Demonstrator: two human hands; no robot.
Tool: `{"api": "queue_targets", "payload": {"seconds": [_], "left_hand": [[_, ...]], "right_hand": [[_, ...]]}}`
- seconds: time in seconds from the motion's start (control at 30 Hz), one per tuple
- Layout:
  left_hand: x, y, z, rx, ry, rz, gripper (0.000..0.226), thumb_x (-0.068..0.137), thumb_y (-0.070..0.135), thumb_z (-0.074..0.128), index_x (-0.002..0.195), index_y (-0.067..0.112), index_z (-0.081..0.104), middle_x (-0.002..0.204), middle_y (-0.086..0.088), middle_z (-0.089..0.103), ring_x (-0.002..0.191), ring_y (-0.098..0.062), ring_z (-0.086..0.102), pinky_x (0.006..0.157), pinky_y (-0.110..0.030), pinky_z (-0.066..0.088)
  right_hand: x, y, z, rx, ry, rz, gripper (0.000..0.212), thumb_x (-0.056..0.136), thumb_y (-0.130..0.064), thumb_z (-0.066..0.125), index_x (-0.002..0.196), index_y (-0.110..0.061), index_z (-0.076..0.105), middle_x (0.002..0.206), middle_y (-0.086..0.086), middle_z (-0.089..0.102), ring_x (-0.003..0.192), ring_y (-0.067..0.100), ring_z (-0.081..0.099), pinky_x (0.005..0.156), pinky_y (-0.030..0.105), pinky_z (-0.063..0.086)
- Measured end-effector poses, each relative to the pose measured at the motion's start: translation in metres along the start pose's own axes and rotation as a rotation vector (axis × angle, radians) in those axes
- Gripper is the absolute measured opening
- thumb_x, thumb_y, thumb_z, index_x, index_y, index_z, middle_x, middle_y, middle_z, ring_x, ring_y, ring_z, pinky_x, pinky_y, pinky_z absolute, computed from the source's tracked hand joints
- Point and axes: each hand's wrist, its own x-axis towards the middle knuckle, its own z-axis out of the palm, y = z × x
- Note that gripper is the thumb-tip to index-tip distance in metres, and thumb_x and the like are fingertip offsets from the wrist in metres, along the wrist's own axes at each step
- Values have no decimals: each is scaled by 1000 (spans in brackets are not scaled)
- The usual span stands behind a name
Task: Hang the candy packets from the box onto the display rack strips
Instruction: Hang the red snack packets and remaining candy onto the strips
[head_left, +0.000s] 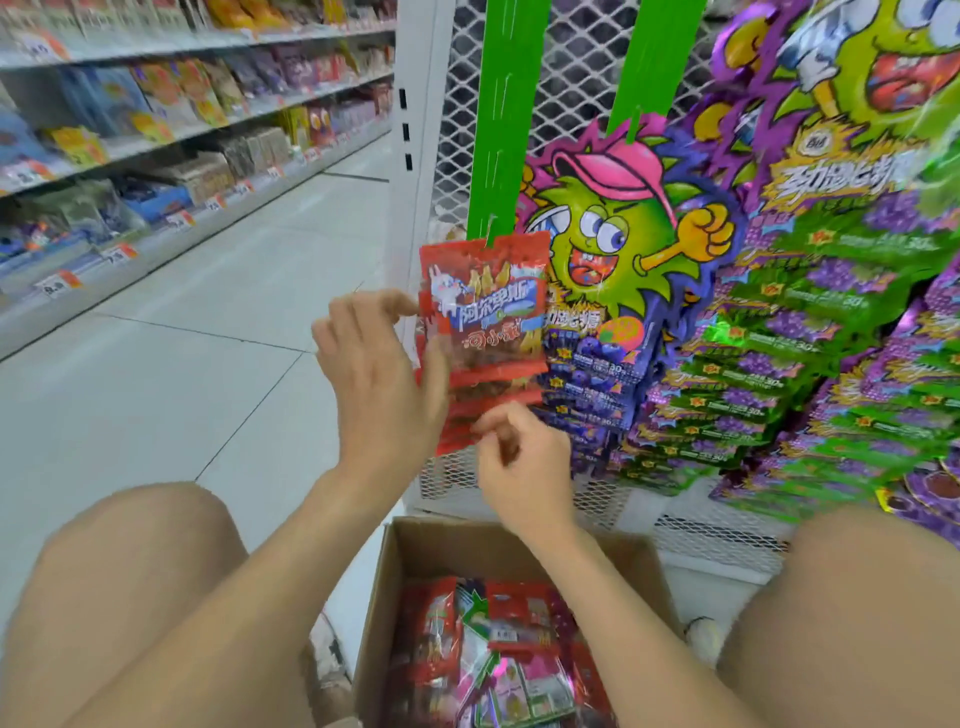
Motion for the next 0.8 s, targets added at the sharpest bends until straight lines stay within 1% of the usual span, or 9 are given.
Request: {"api": "queue_targets", "payload": {"seconds": [0.07,0.17,0.3,0.5,0.6,0.67,0.7,0.73,0.8], "left_hand": [[-19,-16,2,-55,-278,-17,20,90,11,69,103,21,57,93,10,60,86,-22,56,80,-42,47],[-45,-39,6,-28,-969,-91,8,91,17,68,94,24,65,79,10,67,73,-9,61,72,-33,50],[-81,-70,17,222,-1527,-48,21,96,20,52,91,11,70,87,-5,72,82,-28,65,75,-34,55],[-109,-100,32,344,-1675,-42,24,100,13,40,81,15,55,69,2,46,73,-26,47,67,-31,41],[-111,-103,37,354,-1714,-56,22,102,9,40,91,15,58,72,5,45,74,-23,45,65,-30,36],[-109,-104,38,361,-1717,-78,23,101,7,43,100,16,64,85,1,55,83,-26,51,68,-30,40],[-108,-104,38,373,-1725,-83,25,100,6,44,108,16,66,97,-2,60,90,-28,55,73,-31,44],[-107,-102,38,391,-1733,-95,29,98,5,45,114,15,67,109,-6,63,97,-30,59,78,-34,49],[-103,-97,39,435,-1751,-111,30,94,1,47,114,12,67,116,-12,63,101,-34,64,82,-39,55]], "right_hand": [[-30,43,26,-76,-163,204,13,87,-24,57,83,-23,70,63,-3,65,58,14,60,58,33,48],[-74,105,68,-218,-469,454,21,94,-19,60,80,-14,75,79,3,76,76,19,71,70,28,52],[-126,152,110,-403,-691,728,18,96,-18,58,102,-6,71,110,18,74,111,37,68,80,31,46],[-154,173,153,-215,-775,907,83,98,-3,56,165,-5,6,155,22,47,137,35,52,107,36,45],[-159,179,168,-247,-751,900,84,97,-15,67,162,0,17,155,21,45,144,35,45,116,41,39],[-161,179,173,-284,-797,834,39,91,-27,74,119,-1,65,103,16,67,106,32,66,96,43,54],[-165,181,175,-290,-839,787,24,91,-27,74,82,-7,66,76,10,61,79,29,64,77,39,55],[-169,183,177,-297,-872,756,39,93,-26,72,62,-11,53,62,8,51,65,28,56,65,35,48],[-172,178,175,-268,-873,737,39,100,-26,63,67,-13,48,72,11,54,75,32,60,67,36,42]]}}
